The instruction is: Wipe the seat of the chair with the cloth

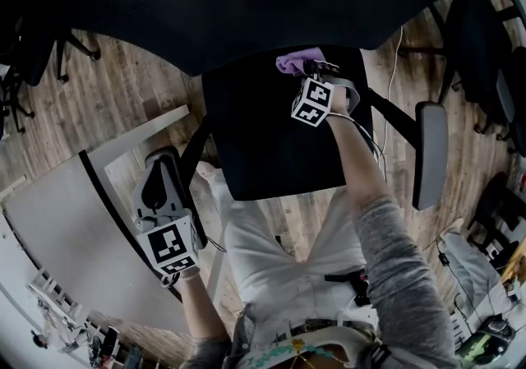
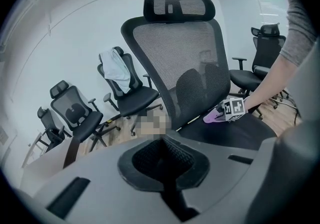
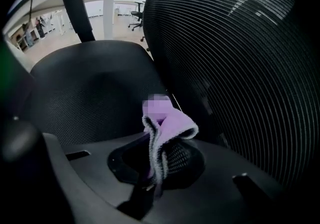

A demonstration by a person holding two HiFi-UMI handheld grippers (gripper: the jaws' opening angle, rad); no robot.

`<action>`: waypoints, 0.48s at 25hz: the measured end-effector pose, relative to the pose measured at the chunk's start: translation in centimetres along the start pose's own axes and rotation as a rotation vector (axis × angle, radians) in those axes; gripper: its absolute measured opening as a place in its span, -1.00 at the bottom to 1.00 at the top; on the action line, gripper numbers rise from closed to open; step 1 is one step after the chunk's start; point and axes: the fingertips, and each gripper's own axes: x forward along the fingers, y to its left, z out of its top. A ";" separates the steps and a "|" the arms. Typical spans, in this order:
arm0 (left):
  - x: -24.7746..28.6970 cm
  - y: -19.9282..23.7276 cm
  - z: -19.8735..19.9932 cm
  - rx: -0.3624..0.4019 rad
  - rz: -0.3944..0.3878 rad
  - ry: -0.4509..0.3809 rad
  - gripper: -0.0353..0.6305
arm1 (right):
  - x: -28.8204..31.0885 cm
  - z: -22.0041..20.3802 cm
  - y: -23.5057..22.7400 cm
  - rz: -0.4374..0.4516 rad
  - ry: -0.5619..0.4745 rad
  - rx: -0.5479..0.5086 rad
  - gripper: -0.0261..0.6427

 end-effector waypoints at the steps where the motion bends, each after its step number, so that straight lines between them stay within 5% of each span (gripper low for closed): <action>1: 0.0 0.0 0.0 0.003 0.001 0.001 -0.87 | -0.1 -0.3 -0.2 -0.004 0.001 0.006 -0.78; 12: 0.1 0.0 0.2 0.001 -0.003 0.004 -0.87 | -1.2 -4.2 -2.1 -0.052 0.067 0.061 -0.78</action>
